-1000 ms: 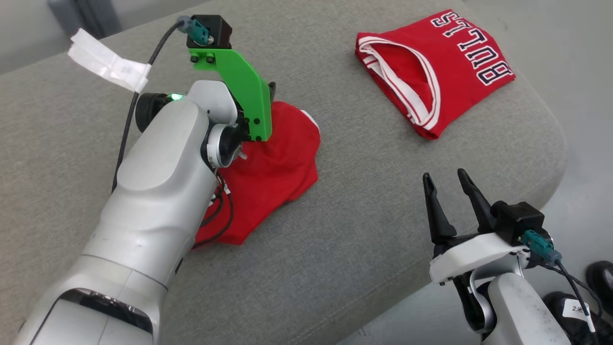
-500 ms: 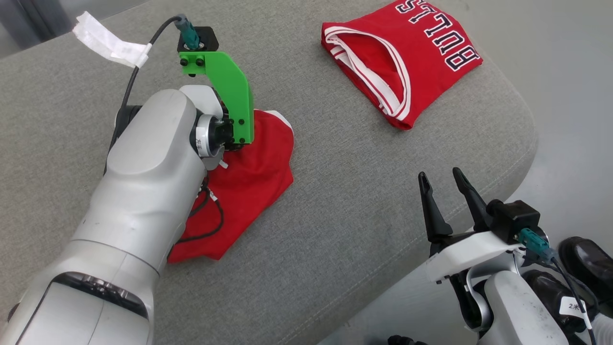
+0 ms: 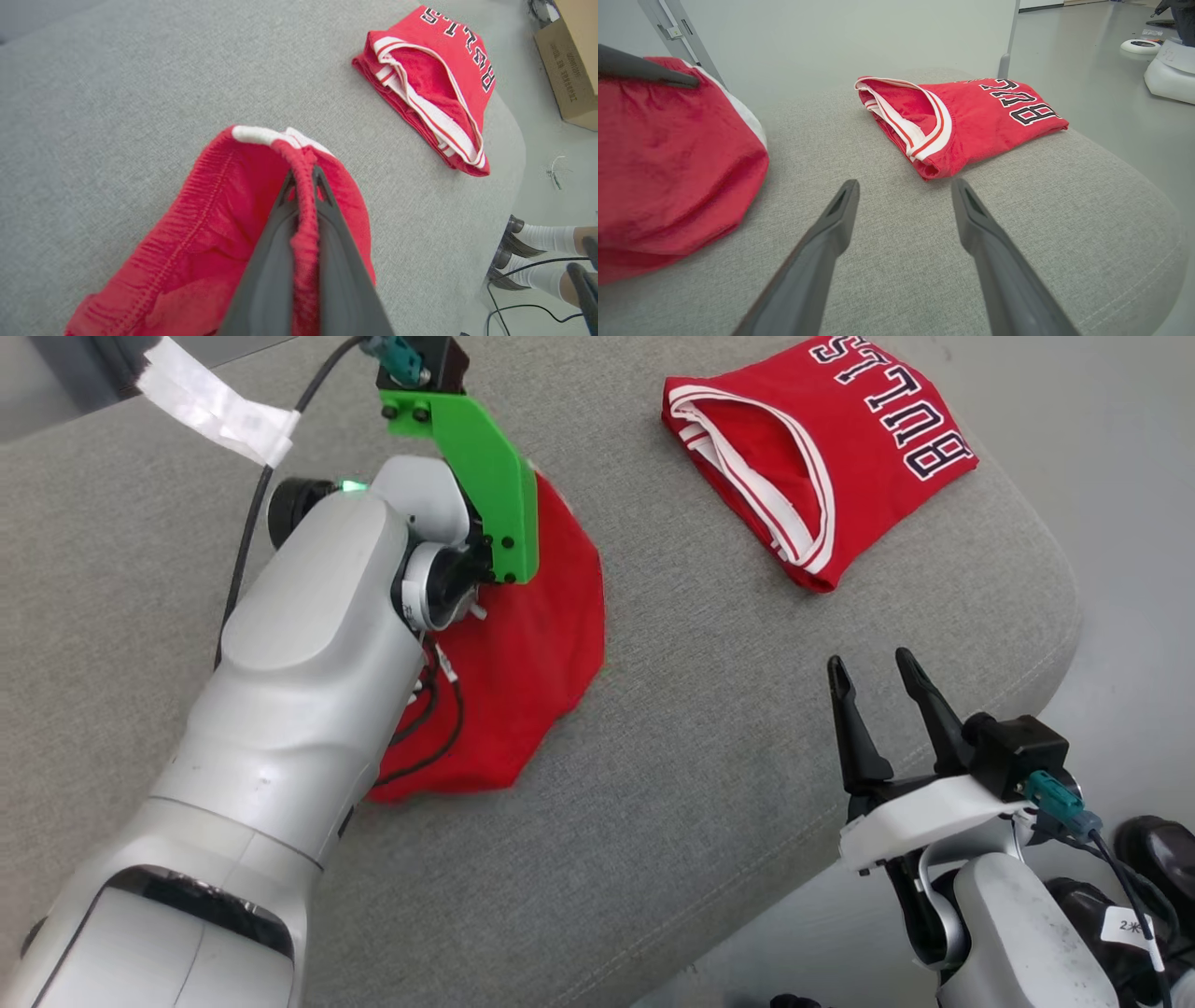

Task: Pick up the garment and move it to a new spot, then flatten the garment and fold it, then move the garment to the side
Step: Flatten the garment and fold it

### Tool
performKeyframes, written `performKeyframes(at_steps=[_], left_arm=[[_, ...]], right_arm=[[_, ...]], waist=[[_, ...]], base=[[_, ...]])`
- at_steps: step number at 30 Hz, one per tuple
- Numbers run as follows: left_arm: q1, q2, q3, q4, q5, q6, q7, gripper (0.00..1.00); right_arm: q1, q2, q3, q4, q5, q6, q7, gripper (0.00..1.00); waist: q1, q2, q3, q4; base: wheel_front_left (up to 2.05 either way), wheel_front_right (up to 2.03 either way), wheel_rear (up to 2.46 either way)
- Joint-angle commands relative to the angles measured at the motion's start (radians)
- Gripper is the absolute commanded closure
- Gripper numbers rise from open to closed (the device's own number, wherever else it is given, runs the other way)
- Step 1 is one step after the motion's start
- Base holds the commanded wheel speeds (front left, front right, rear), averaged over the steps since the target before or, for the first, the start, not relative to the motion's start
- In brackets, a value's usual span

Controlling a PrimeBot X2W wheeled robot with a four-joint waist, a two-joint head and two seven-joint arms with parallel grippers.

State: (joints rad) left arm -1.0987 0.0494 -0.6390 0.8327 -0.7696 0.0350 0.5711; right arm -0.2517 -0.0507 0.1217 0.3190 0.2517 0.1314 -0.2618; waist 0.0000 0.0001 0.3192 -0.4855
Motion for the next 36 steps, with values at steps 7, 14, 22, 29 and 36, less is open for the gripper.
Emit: performKeyframes(at_steps=[7,14,22,29,36], left_arm=[[-0.106,0.003,0.023,-0.107,-0.014,-0.038,-0.235,1.00],[-0.161,0.018,0.027,-0.192,-0.004,-0.102,-0.339,1.00],[0.065,0.056,-0.079,-0.347,-0.061,-0.153,-0.283,1.00],[0.384,0.192,-0.181,-0.510,-0.039,-0.126,-0.285,1.00],[0.555,0.346,-0.197,-0.585,0.052,0.010,-0.308,1.00]], right_arm=[[0.011,0.000,-0.023,0.000,-0.030,-0.001,-0.004,0.00],[0.018,0.000,-0.029,0.000,-0.048,-0.001,0.001,0.00],[0.048,0.000,-0.073,-0.035,-0.073,-0.001,0.022,0.00],[0.058,-0.001,-0.084,-0.078,-0.086,-0.001,0.049,0.00],[0.064,-0.001,-0.084,-0.097,-0.097,-0.001,0.069,0.00]], waist=[[0.0000,-0.0001,-0.036,0.067],[0.0000,-0.0001,-0.078,0.136],[0.0000,-0.0001,-0.080,0.250],[0.0000,-0.0001,-0.078,0.326],[0.0000,-0.0001,-0.084,0.377]], base=[[0.00,0.00,0.00],[0.00,0.00,0.00],[0.00,0.00,0.00],[0.00,0.00,0.00],[0.00,0.00,0.00]])
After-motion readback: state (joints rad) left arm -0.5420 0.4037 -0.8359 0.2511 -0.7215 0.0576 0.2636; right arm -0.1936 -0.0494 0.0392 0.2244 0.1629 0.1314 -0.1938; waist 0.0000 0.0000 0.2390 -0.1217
